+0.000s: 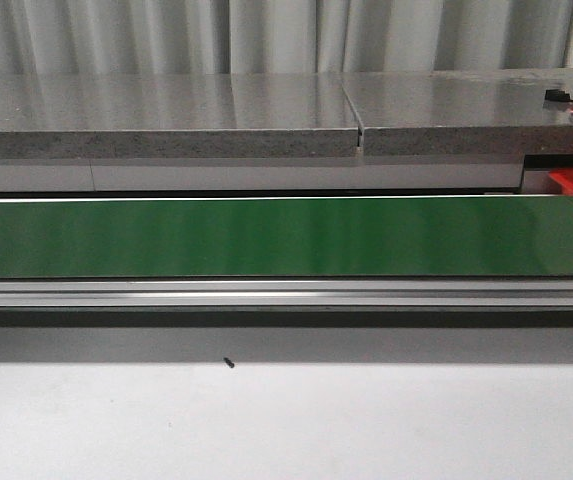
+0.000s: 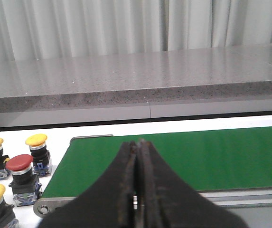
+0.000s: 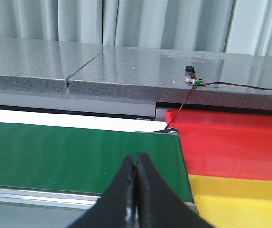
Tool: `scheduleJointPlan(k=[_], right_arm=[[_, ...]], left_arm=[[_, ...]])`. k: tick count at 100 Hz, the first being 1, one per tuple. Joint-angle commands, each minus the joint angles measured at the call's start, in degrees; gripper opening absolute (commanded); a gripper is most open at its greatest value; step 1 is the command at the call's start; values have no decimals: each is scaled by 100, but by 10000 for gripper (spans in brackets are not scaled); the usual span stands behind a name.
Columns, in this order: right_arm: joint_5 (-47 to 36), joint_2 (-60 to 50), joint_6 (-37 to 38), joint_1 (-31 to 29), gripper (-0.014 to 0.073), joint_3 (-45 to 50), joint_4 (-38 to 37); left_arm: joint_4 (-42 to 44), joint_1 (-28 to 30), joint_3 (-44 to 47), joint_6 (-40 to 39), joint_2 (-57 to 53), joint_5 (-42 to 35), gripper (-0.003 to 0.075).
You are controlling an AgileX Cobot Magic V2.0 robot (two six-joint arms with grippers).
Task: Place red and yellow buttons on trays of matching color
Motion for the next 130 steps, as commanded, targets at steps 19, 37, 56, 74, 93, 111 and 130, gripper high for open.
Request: scheduleJointPlan(k=[19,37,56,74,93,111,130], right_arm=[[-473,-108,0,8,-69,-92,-69],[-473,-108,0,8,-69,-92,-69],[-473,-108,0,8,-69,-92,-69],[-473,-108,0,8,-69,-92,-69],[-473,-108,0,8,-69,-92,-69],[-473,-108,0,8,-69,-92,-69],[-473,-108,0,8,-69,-92,-69]], left_arm=[[-37,1,196,-46,-179,-493,-20],[-224,1,-36,-46,-179,-644,-20],[-319,1,-853,-46,118,-406,-20],[-369,1,-2161,-46,1002,1055,-20],[-399,1,-3552,-46,2358,2978,-20],[-732,1,-4316,-46,3308,3883,-20],[-1034,1,-4386,-46,3737,3898,-20]])
